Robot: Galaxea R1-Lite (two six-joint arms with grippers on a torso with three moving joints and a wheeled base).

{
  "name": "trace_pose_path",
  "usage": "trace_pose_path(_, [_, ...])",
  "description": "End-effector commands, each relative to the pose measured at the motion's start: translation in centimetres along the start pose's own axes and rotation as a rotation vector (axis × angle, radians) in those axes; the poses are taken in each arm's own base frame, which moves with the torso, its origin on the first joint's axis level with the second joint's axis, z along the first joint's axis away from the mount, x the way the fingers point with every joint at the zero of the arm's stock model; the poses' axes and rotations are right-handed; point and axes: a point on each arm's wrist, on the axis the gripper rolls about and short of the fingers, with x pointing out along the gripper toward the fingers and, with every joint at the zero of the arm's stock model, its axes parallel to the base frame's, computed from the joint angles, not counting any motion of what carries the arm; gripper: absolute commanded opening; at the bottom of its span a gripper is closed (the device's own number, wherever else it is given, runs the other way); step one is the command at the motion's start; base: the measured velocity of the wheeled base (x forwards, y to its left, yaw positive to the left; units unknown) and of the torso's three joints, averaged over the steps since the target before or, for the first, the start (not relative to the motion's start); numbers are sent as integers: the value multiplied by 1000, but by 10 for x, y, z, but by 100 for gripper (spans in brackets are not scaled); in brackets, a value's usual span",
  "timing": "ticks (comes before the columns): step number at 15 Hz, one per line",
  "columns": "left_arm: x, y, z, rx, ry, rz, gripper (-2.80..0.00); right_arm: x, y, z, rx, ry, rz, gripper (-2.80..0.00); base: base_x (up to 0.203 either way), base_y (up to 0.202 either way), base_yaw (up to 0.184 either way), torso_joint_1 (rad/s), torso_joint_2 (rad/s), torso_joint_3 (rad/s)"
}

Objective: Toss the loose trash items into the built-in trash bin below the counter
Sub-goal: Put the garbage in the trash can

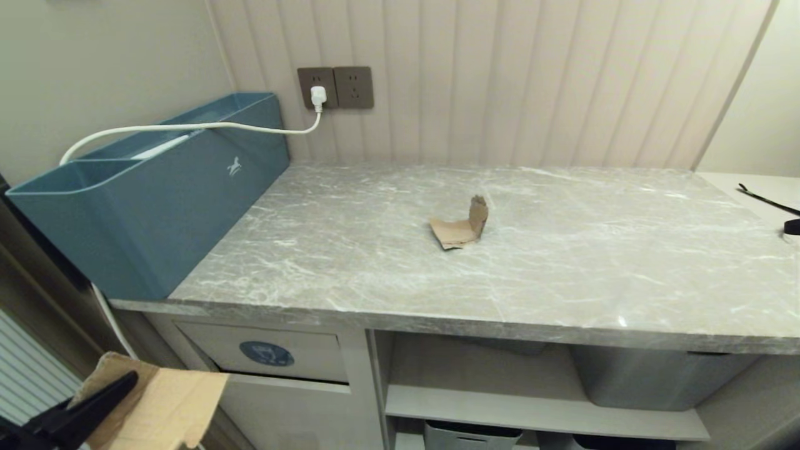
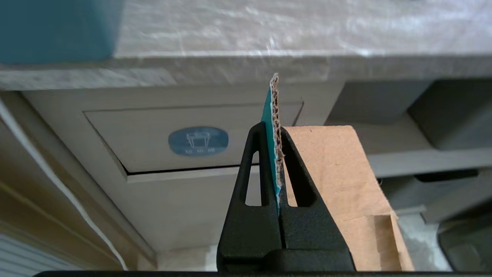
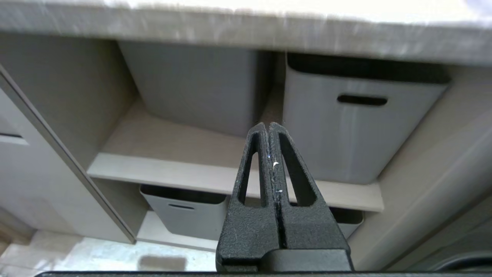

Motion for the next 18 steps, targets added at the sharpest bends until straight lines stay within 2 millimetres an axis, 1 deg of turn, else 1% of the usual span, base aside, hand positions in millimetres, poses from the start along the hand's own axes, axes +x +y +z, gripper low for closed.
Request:
trace_pose_path(1, [0, 0, -3, 7, 14, -8, -280, 0, 0, 0, 0, -2, 1, -280, 0, 0, 0, -239, 533, 299])
trace_pose_path(5, [-2, 0, -10, 6, 79, 10, -280, 0, 0, 0, 0, 0, 1, -280, 0, 0, 0, -221, 511, 291])
trace_pose_path(10, [-4, 0, -20, -4, 114, 11, -280, 0, 0, 0, 0, 0, 1, -280, 0, 0, 0, -201, 489, 286])
trace_pose_path(12, [-12, -2, -30, -6, 123, 11, -280, 0, 0, 0, 1, 0, 1, -280, 0, 0, 0, -185, 476, 286])
trace_pose_path(18, [-42, -10, -41, 2, 89, 23, -280, 0, 0, 0, -2, -3, 1, -280, 0, 0, 0, -163, 466, 295])
